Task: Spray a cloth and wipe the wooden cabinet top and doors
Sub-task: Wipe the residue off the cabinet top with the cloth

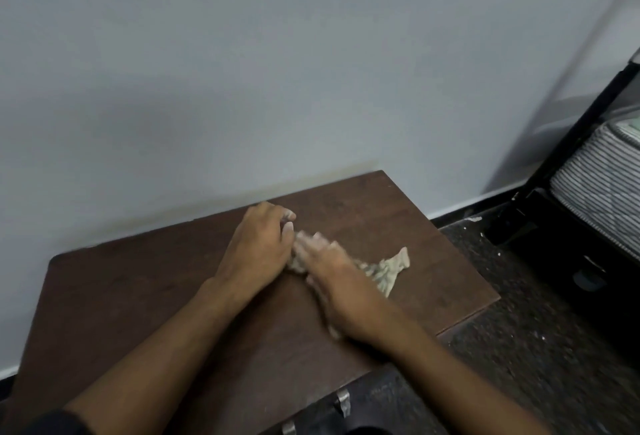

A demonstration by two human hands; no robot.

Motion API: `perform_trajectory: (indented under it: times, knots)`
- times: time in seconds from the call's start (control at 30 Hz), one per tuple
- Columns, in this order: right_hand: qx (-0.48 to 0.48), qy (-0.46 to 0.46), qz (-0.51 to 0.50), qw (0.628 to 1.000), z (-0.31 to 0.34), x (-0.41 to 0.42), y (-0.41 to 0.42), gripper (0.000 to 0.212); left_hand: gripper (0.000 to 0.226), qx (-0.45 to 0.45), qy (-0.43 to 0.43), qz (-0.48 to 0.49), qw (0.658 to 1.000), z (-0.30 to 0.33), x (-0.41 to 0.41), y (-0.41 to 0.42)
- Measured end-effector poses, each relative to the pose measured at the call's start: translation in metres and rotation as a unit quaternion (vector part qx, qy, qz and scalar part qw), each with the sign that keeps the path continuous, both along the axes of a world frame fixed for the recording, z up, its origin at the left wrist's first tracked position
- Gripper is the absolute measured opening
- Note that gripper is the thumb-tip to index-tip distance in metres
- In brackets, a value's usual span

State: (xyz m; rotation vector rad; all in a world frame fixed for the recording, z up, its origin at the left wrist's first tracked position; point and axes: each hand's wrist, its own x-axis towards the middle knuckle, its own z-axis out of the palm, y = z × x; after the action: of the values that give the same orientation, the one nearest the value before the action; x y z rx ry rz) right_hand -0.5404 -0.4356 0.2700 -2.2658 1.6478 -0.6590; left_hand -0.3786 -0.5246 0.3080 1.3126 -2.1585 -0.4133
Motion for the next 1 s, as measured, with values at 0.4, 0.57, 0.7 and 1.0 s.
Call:
perform_trajectory:
  times: [0.4, 0.57, 0.7, 1.0]
  knots:
    - [-0.004, 0.061, -0.103, 0.993, 0.003, -0.088, -0.007, 0.057, 0.019, -0.008, -0.034, -0.047, 0.998, -0.012, -0.027, 0.0]
    - [-0.019, 0.053, 0.073, 0.996, -0.003, -0.066, 0.033, 0.053, 0.02, -0.035, -0.001, -0.064, 0.997, -0.018, -0.042, -0.006]
    - [-0.002, 0.098, 0.068, 0.993, 0.001, -0.101, -0.005, 0.054, 0.019, -0.046, -0.01, -0.082, 0.996, -0.018, -0.042, -0.012]
    - [0.013, 0.06, -0.102, 0.993, -0.002, -0.159, -0.154, 0.052, 0.021, -0.013, -0.026, -0.072, 0.997, -0.012, -0.043, -0.008]
